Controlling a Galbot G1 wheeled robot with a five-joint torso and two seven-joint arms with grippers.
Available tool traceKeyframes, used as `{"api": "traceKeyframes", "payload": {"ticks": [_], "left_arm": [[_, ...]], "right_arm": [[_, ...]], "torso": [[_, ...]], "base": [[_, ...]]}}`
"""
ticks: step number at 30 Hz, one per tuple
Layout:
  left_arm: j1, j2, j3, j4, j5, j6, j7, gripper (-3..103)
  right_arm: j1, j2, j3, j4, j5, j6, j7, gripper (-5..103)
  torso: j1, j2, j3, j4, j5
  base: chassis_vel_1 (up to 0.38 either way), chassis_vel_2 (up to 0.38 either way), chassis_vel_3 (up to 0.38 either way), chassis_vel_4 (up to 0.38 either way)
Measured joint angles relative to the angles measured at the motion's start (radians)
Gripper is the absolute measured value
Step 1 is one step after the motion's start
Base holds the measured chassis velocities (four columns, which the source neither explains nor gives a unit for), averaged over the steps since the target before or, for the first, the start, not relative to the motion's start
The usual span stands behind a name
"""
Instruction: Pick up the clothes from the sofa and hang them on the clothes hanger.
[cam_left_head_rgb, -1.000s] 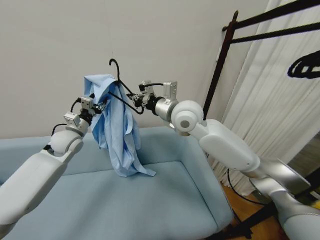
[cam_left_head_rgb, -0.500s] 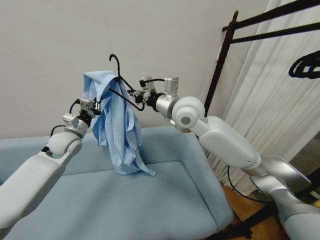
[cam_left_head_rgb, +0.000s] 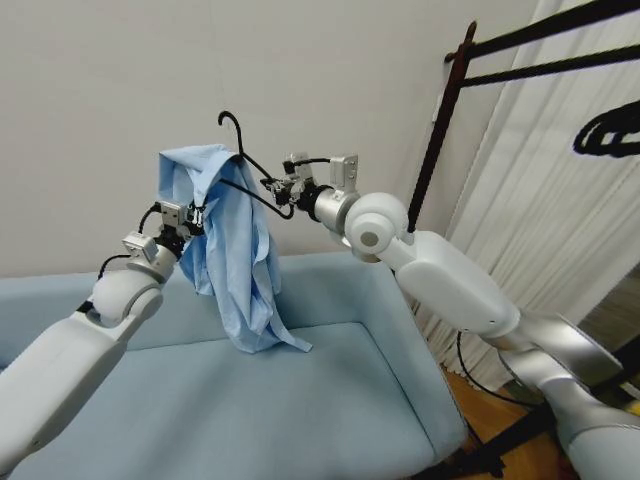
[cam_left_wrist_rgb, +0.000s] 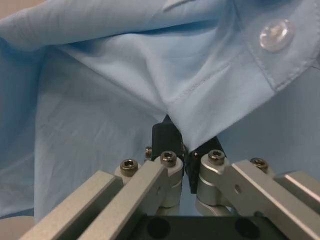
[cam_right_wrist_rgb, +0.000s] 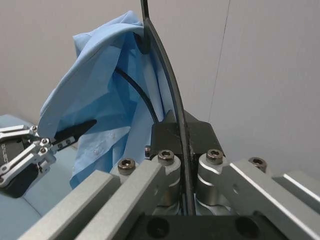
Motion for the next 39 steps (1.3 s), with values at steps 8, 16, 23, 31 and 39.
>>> {"api": "traceKeyframes", "payload": {"ticks": [8,16,23,31,39], "left_arm": [[0.022,-0.001,0.000,-0.034,-0.006,0.011,-0.006,2],[0.076,0.015,-0.012,-0.089,-0.016,0.015,-0.007,2],[0.111,0.031,-0.034,-0.135,-0.047,0.019,-0.018,2],[0.116,0.040,-0.055,-0.219,-0.162,0.067,-0.055,2],[0.170,0.044,-0.102,-0.253,-0.181,0.082,-0.057,2]], "right_arm": [[0.019,0.021,0.002,0.001,0.019,0.001,0.015,2],[0.030,0.038,0.002,-0.021,0.033,0.002,0.037,2],[0.025,0.040,0.002,-0.065,0.005,0.002,0.033,2],[0.014,0.049,-0.005,-0.101,-0.036,0.003,0.045,2],[0.027,0.064,0.003,-0.099,-0.020,0.007,0.055,2]], "torso": [[0.000,0.000,0.000,0.0001,0.0000],[0.000,0.000,0.000,0.0000,0.0000],[0.000,0.000,0.000,0.0000,-0.0001],[0.000,0.000,0.000,0.0000,0.0001],[0.000,0.000,0.000,0.0002,0.0000]], "base": [[0.000,0.000,0.000,0.000],[0.000,0.000,0.000,0.000],[0.000,0.000,0.000,0.000],[0.000,0.000,0.000,0.000],[0.000,0.000,0.000,0.000]]}}
